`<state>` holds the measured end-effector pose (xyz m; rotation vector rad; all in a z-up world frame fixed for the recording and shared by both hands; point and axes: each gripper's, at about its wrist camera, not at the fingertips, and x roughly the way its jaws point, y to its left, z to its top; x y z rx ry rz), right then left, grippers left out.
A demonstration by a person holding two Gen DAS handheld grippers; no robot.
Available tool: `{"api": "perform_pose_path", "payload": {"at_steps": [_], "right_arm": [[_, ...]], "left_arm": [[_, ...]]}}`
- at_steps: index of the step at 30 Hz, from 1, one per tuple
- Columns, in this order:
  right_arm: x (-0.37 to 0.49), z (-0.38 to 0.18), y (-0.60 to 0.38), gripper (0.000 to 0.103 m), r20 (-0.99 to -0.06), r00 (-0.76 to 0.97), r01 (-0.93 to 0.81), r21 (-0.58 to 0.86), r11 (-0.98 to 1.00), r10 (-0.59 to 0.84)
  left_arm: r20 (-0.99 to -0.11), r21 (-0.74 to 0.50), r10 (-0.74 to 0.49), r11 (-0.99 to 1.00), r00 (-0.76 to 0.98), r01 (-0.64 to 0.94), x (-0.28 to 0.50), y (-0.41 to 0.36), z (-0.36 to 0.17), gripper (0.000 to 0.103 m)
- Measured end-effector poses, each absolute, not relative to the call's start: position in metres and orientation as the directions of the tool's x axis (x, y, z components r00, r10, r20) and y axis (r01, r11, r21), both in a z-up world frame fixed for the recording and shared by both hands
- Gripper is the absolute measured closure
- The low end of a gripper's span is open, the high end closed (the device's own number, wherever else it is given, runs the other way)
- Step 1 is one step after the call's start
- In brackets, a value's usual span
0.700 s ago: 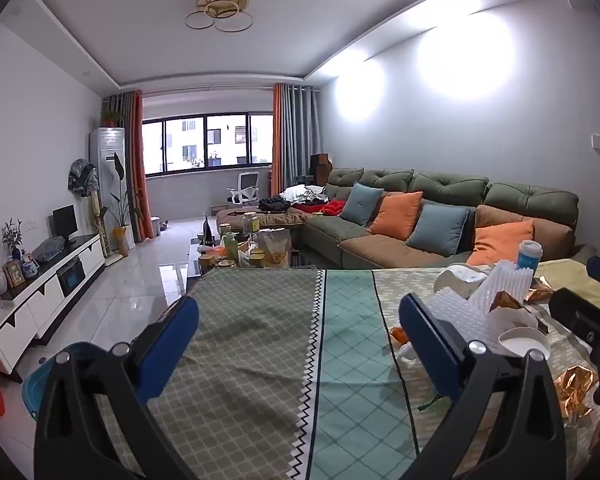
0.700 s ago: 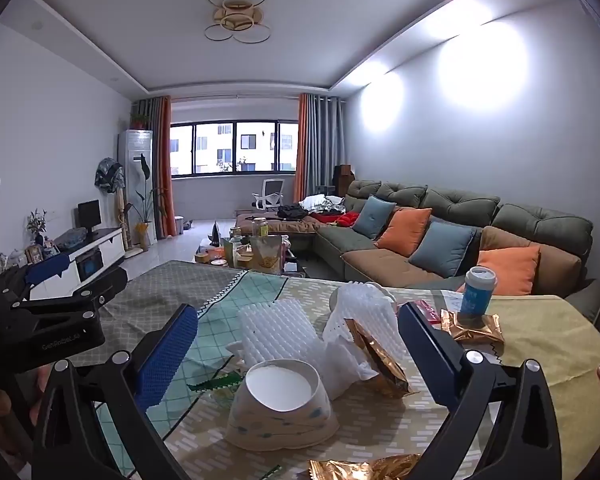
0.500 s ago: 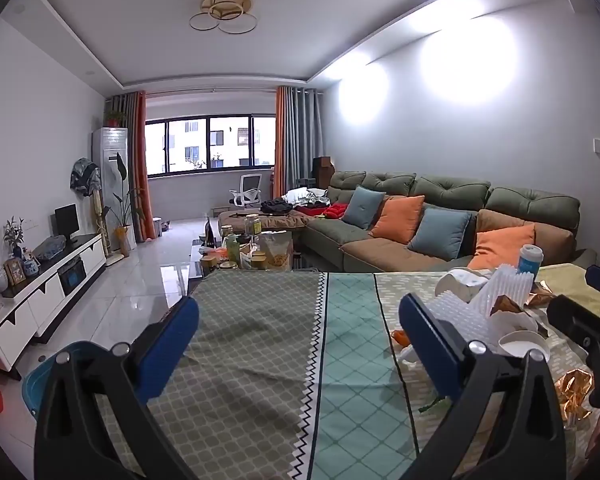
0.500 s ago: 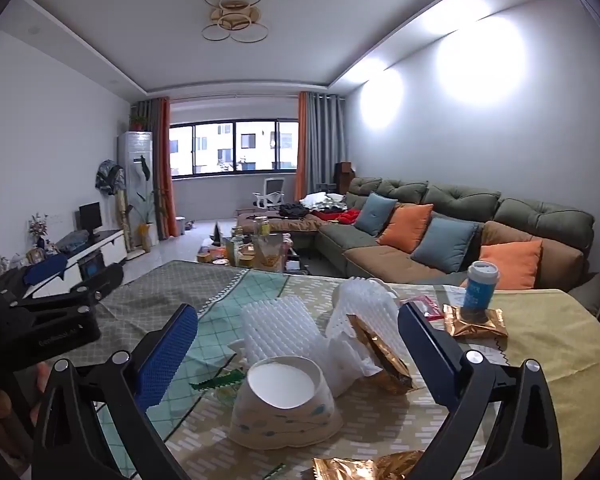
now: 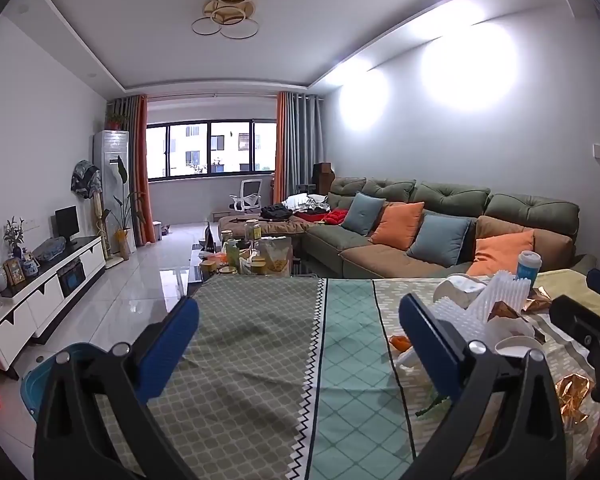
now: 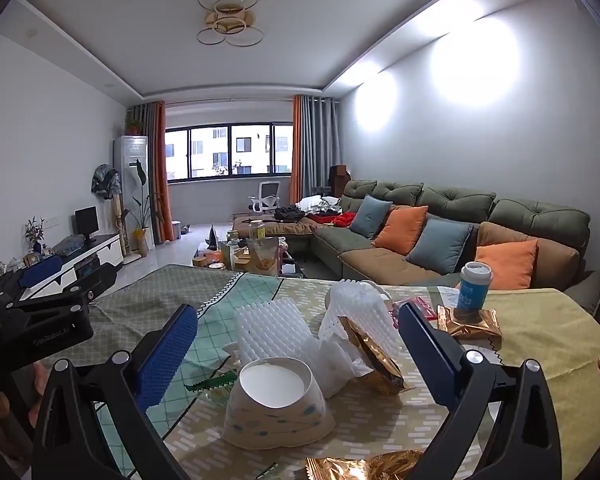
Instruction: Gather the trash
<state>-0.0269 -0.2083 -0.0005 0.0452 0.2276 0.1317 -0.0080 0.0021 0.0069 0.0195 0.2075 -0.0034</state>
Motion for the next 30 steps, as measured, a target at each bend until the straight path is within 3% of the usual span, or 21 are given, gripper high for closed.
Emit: {"api": "perform_pose_path", "payload": {"at_steps": [30], "right_arm": [[-0.025,-0.0001,-0.214,0.003,-0.215,0.968,-0.118,0.071,0.991,0.13]], "left_arm": [[-0.189,0.013,-0.006,1.0,0.982,0.009,-0.0078,0.0007,0.0088,0.003]]}}
